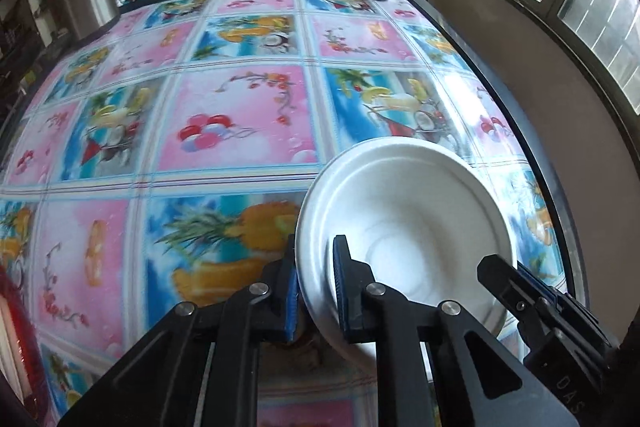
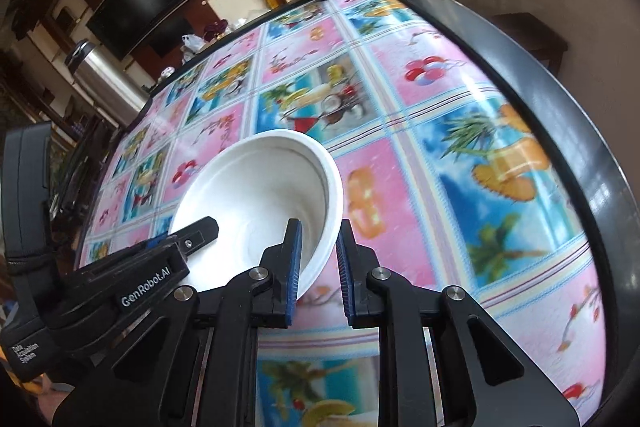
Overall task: Organize plates and bowls
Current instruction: 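Carry the smaller white bowl onto the stack and lower it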
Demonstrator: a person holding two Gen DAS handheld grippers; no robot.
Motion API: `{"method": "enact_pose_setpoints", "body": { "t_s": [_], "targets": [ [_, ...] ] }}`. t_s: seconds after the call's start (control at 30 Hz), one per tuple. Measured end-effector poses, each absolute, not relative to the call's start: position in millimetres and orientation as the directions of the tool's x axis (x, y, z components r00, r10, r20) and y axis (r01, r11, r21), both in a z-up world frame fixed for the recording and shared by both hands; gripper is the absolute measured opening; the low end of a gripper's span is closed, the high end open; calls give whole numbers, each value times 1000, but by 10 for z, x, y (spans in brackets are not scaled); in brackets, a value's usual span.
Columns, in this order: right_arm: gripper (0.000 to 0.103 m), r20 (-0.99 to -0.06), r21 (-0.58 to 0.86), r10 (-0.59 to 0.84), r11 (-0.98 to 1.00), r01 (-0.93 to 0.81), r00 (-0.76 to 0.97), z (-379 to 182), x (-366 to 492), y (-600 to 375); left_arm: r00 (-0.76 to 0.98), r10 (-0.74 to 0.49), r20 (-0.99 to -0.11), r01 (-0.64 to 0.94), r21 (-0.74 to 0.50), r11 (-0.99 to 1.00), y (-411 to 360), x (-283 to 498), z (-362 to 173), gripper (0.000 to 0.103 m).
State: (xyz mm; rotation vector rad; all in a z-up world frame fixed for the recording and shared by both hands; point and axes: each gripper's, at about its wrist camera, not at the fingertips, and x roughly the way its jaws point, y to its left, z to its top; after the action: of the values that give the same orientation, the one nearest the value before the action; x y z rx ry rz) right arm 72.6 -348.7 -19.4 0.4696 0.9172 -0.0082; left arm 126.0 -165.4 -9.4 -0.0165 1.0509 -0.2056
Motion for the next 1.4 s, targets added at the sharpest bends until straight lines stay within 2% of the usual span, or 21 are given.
{"method": "enact_pose_setpoints", "body": {
  "t_s": [0.33,0.9,1.4],
  "targets": [
    [17,-742,368,253,928,62,621,-9,578,-2779,544,-87,-835,48,-72,996,-972,883,76,14],
    [17,-699,320,395,918,-233,596,458,575,-1227,625,50,-779,-202,-100,974,517,415,508,14],
    [17,-728,281,466,872,-401,503,415,580,-116,586,154,-795,-367,-91,926,1392,132,369,14]
  ]
}}
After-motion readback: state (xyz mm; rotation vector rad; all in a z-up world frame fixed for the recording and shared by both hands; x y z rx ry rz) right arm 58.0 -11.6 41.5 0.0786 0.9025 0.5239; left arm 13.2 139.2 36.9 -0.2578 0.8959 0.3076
